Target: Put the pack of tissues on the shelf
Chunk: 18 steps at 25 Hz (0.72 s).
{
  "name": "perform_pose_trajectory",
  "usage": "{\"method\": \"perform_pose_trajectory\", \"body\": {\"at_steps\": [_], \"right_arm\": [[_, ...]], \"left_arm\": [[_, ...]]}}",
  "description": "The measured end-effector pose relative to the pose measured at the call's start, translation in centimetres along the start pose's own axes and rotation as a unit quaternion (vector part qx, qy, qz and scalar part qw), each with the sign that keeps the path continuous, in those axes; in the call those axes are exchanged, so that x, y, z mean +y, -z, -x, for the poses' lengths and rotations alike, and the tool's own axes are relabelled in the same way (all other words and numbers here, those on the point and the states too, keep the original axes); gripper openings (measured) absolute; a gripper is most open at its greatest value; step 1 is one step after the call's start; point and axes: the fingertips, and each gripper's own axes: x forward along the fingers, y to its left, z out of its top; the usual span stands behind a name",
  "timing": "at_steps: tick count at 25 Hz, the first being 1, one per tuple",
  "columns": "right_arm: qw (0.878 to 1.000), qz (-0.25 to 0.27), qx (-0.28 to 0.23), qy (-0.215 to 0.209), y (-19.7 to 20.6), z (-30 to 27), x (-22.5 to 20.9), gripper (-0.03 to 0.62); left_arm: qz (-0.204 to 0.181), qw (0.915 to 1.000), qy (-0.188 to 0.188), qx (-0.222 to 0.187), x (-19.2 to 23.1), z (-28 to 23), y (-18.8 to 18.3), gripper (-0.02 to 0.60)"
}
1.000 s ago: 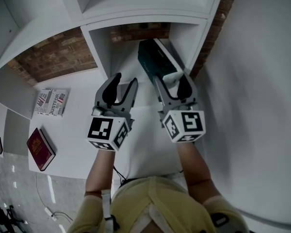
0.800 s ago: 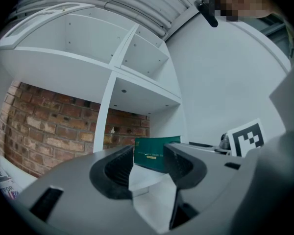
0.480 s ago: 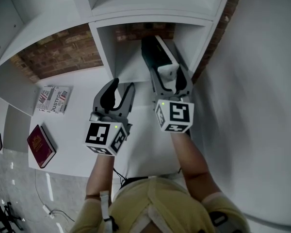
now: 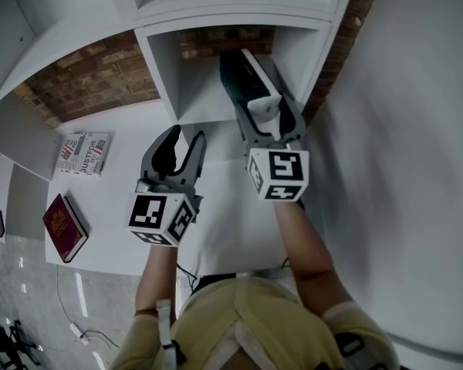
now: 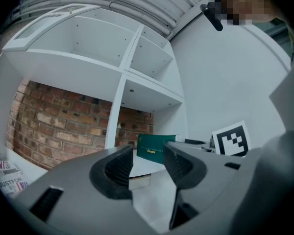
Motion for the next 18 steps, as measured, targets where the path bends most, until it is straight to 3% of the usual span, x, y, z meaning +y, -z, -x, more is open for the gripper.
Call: {"method": "perform_pose_trajectory", "body": {"at_steps": [7,18], "right_arm": [[1.0,0.029,-0.011,0.003,-0.5,0.6,-0.2,0.342],[1.0,0.002,-0.025,-0.011,-1.8,4.3,-0.4,0.341]], "left_arm": [[-0.001,1.0,0.004,0.002,-0.9,0.0,0.2,0.193],[0.012,0.9999,-0.004,-0.005,-0.9,1.4,0.2,0.192]]}}
